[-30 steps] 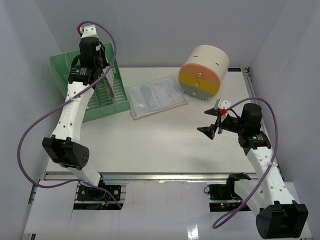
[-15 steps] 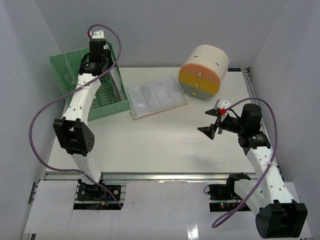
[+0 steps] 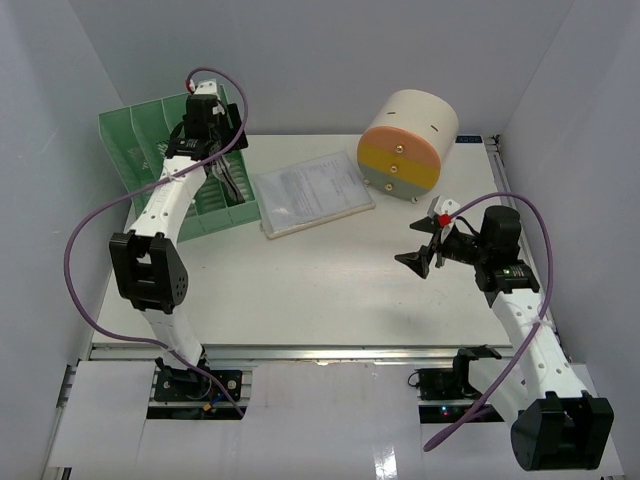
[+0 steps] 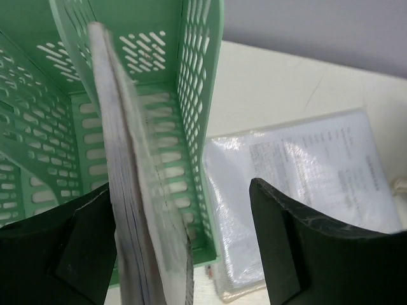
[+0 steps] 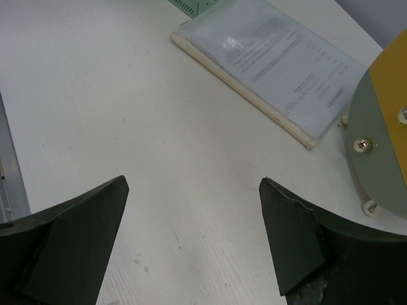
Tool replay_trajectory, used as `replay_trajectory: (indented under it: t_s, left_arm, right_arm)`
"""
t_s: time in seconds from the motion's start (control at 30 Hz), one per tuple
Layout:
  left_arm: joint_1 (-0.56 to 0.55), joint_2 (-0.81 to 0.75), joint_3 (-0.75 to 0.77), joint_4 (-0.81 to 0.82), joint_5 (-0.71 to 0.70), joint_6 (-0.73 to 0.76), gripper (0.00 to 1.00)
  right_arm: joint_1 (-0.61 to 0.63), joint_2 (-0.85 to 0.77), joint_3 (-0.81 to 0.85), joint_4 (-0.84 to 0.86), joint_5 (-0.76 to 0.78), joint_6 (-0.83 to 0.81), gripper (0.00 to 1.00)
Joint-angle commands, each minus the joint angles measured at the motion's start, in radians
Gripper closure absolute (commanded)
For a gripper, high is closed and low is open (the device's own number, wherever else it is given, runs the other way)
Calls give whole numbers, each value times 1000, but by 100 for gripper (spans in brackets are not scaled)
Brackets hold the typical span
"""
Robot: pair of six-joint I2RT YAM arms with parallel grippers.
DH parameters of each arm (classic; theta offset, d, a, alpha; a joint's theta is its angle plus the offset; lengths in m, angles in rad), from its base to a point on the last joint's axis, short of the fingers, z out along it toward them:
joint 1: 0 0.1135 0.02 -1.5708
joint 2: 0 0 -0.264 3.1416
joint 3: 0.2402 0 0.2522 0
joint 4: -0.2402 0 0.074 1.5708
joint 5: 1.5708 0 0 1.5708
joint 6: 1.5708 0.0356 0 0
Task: Organize the desk
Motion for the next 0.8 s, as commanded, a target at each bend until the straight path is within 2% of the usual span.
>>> replay_trajectory:
  t_s: [0.0,0.1,0.27,0.3,0.37,0.43,0.57,0.67,0.77]
  left_arm:
    - [-2,-168,-74,47,168,50,8]
    - [-2,-271,-160,74,263,67,5]
    - [-2,-498,-337,142,359,64,3]
    - [-2,-538,-375,155,370,61,2]
    - [-2,-649,-501,196,409,54,2]
    - [-2,-758,-626,231,430,37,2]
    - [-2,-932,-899,307,486,-4,2]
    - [-2,-1060,-1032,323,505,11,2]
    - [-2,-1129,-1120,312,498,39,2]
  right_arm:
    - [-5,18,-11,10,-47,-28,10]
    - [-4,27,-6,-52,-95,-157,10]
    - [3,52,-18,-200,-158,-490,10]
    - [6,58,-19,-205,-170,-501,10]
    - [30,87,-9,-338,-181,-791,10]
    - [75,112,11,-388,-144,-907,10]
    - [304,243,74,-361,83,-944,10]
    - [450,351,108,-225,212,-885,9]
    - [554,516,198,-96,303,-804,3]
